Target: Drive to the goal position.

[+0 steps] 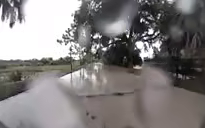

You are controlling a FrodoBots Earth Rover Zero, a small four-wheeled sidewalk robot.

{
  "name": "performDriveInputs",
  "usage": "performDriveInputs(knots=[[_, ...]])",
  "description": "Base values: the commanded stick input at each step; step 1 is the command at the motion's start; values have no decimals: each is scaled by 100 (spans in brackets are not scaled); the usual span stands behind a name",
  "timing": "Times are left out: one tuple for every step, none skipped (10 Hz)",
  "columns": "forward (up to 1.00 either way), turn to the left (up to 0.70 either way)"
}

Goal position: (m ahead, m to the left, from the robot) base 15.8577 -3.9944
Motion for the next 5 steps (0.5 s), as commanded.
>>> performDriveInputs(knots=[[85,0],[85,0],[85,0],[85,0],[85,0]])
